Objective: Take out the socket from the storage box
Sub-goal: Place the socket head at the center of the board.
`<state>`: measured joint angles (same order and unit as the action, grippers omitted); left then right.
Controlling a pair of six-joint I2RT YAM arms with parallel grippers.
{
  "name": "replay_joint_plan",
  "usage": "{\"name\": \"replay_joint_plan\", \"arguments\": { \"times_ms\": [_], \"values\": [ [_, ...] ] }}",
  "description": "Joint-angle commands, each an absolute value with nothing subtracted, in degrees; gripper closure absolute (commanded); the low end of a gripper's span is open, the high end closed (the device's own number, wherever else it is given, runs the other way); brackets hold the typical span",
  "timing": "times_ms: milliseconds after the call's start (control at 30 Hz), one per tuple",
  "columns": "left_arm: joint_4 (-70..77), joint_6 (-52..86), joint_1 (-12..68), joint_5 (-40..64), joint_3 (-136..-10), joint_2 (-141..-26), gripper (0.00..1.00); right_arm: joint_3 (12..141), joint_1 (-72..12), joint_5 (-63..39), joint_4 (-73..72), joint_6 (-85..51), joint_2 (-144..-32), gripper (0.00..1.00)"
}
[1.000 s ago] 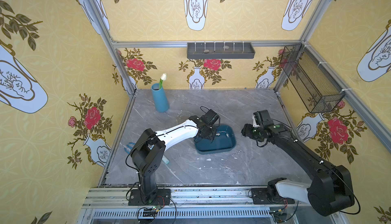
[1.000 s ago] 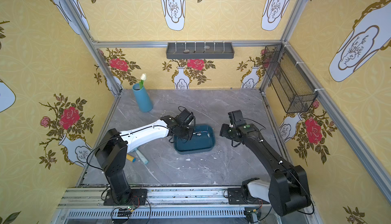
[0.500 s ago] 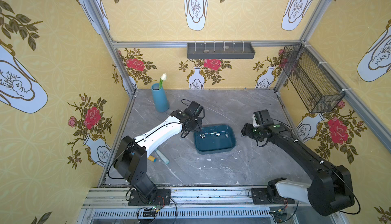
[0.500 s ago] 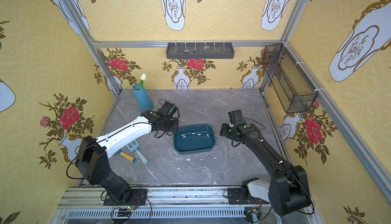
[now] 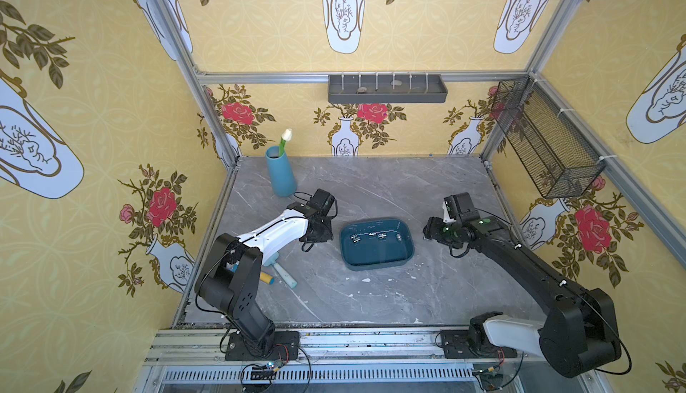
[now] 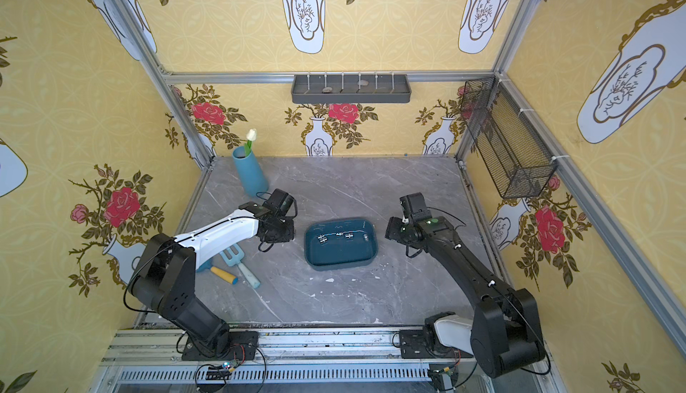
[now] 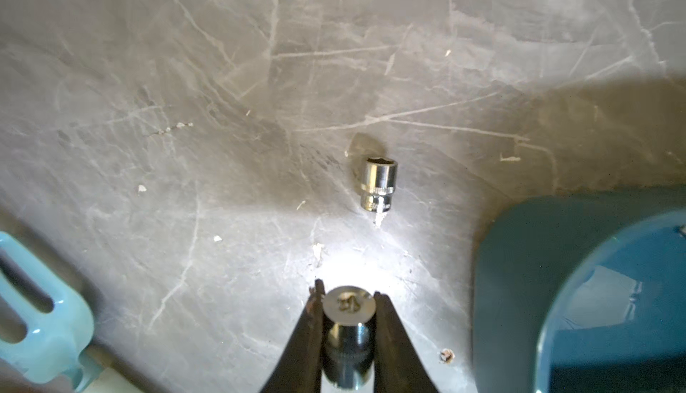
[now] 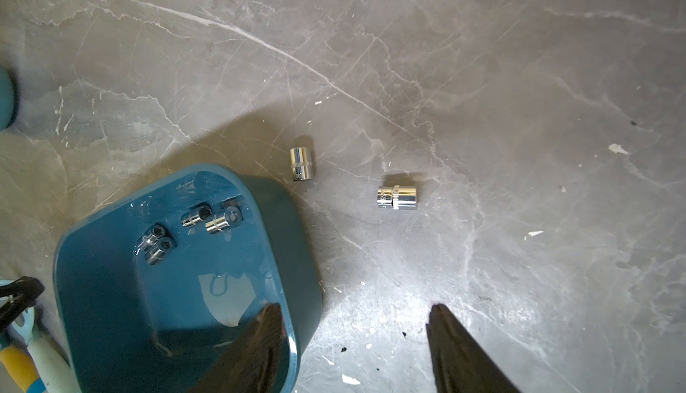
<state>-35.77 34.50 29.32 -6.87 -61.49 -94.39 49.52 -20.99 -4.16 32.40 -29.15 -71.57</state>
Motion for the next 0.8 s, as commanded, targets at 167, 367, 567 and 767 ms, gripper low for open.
{"name": "replay_joint_plan", "arguments": {
  "times_ms": [167, 367, 567, 767],
  "values": [
    [-29.6, 35.9, 27.5, -6.1, -57.9, -97.2, 0.81, 50.3, -21.2, -4.6, 31.2, -29.8, -72.6, 0.33],
    [-28.0, 36.3, 27.0, -5.4, -57.2, -98.9, 0.81, 50.6, -21.2, -4.5, 31.1, -29.8, -72.9, 0.33],
    [-27.0, 36.1, 26.6, -5.3, -56.4, -99.6, 0.81, 50.9, -21.3, -4.7, 31.0, -29.9, -73.4, 0.33],
    [-26.5, 36.1, 26.5, -5.4, -55.9, -99.8, 0.75, 50.9, -21.3, -4.6, 30.9, -29.9, -73.5, 0.33]
  ]
}}
